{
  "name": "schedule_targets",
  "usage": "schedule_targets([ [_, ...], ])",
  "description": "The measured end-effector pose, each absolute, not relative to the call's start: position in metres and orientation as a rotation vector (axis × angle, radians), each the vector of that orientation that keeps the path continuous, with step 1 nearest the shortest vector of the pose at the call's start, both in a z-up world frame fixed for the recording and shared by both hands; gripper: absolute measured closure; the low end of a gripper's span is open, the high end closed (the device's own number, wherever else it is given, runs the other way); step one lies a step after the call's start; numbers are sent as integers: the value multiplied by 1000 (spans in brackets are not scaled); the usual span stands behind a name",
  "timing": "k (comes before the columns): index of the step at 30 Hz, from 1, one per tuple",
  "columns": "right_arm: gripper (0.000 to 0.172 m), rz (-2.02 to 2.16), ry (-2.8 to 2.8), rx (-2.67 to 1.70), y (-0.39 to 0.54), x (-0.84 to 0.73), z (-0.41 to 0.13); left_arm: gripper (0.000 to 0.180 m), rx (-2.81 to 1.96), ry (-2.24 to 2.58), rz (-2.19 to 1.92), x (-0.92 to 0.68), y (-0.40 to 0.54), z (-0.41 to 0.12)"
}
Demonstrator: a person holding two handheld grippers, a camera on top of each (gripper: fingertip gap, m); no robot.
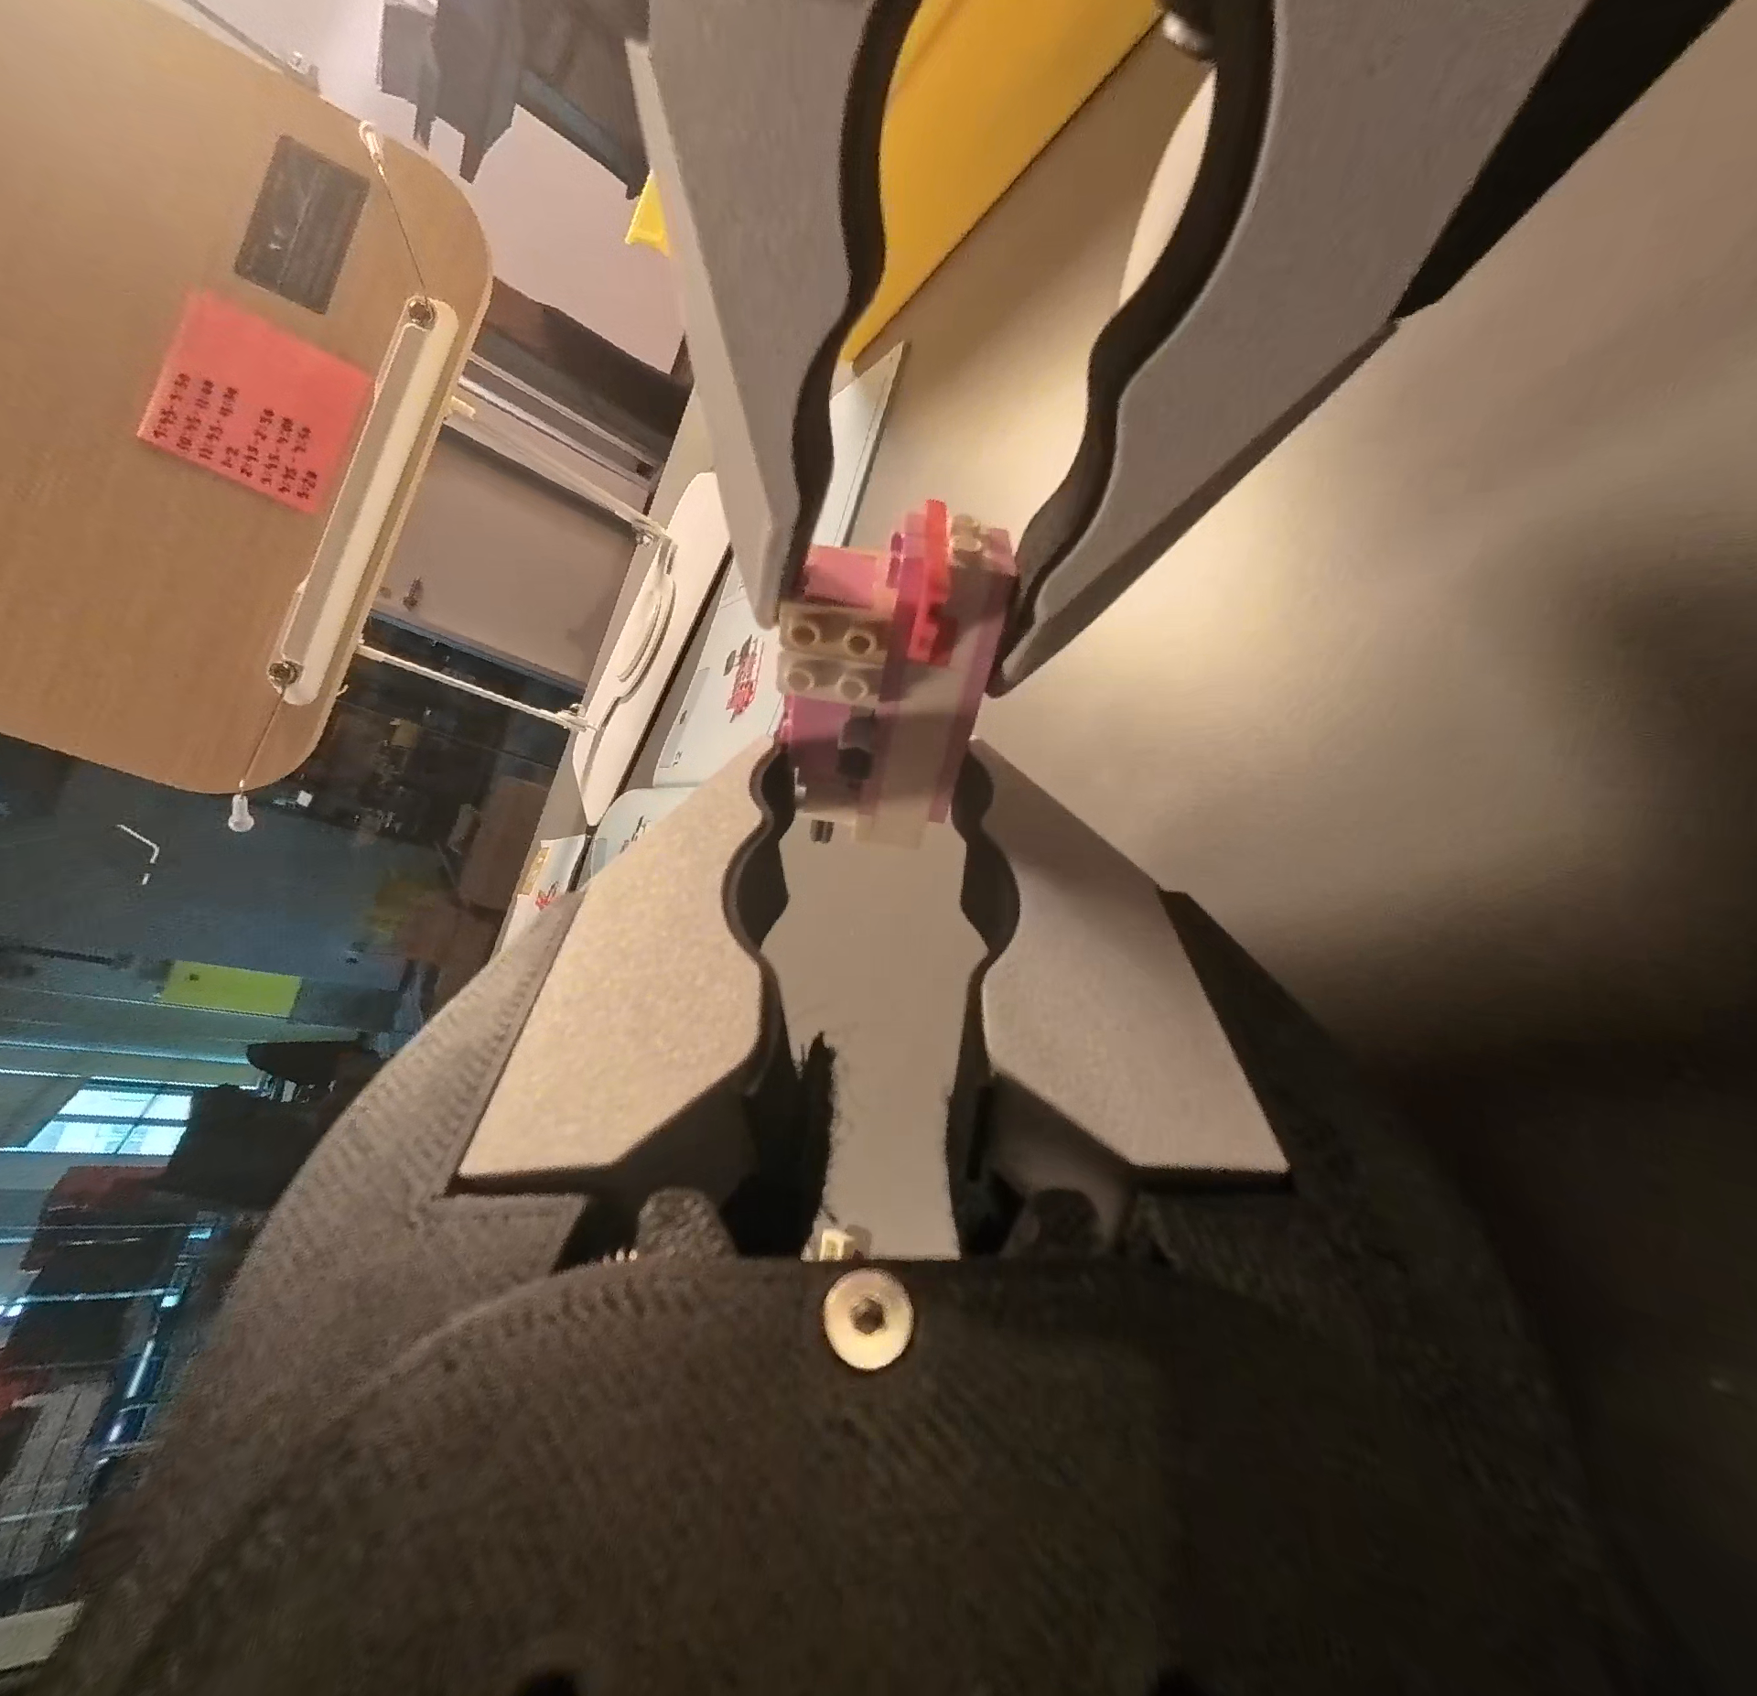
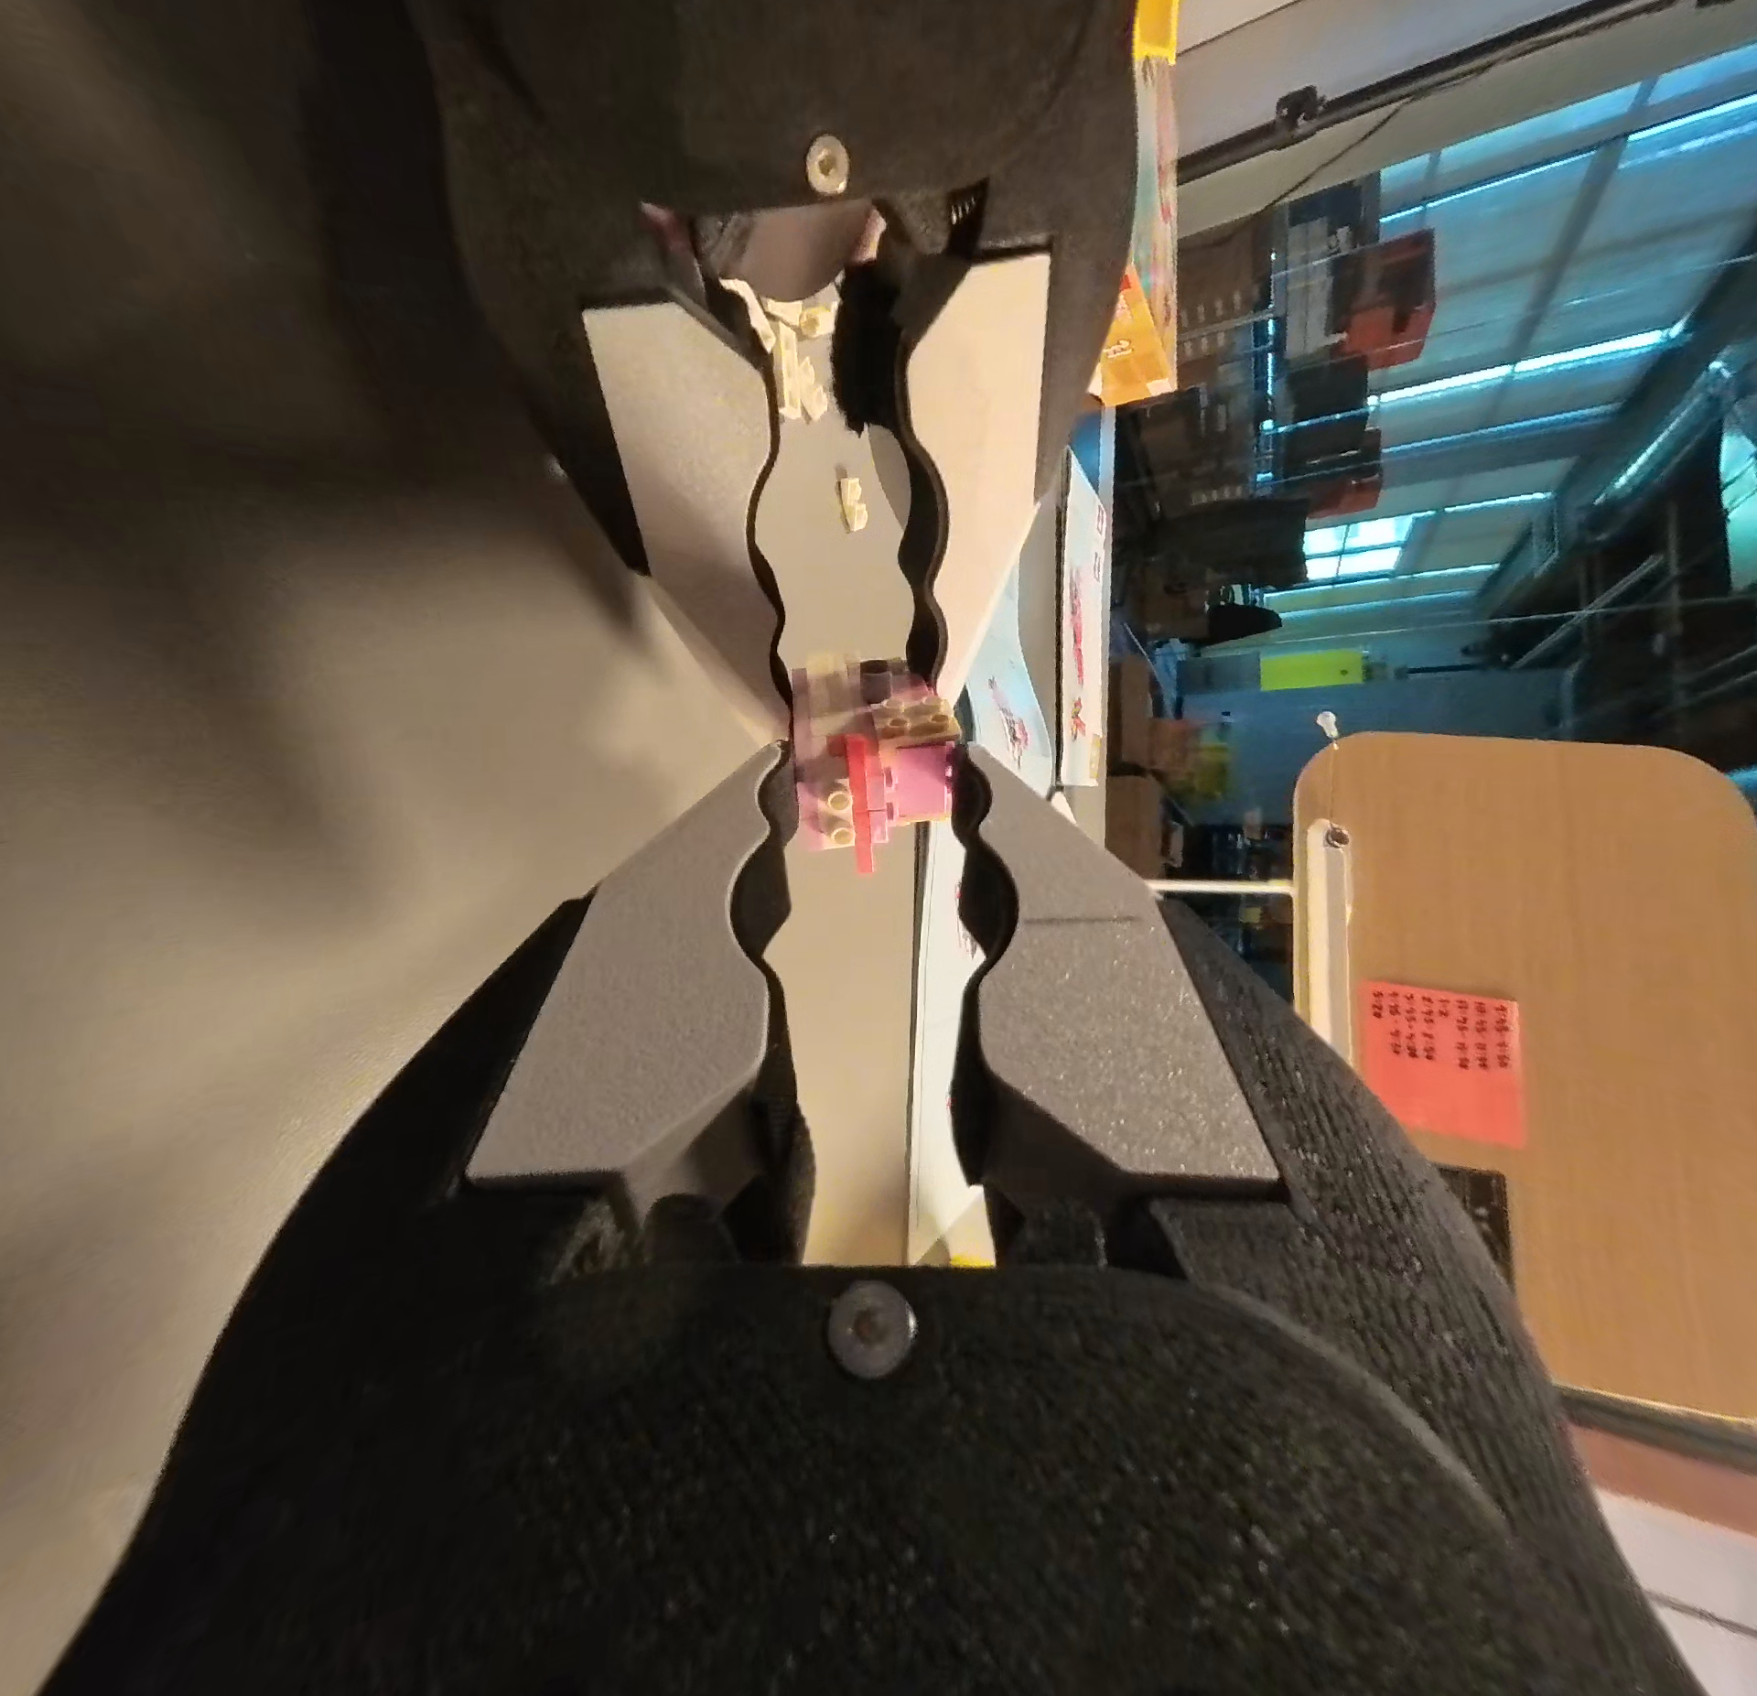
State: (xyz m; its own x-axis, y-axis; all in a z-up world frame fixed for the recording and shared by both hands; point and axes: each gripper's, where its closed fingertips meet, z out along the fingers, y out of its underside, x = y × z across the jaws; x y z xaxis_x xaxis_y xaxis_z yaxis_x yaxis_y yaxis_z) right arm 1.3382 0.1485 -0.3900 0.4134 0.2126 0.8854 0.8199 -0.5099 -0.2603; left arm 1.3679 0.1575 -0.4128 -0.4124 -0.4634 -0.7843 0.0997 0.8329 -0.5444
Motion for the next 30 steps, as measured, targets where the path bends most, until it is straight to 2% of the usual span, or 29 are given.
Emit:
schedule_targets([
  [17,141,-1084,-927,-2037,150,1341,-392,149,-250,1892,-566,1370,160,-413],
  [30,140,-916,-794,-2082,153,1340,-397,149,-275,1940,-622,1369,157,-418],
])
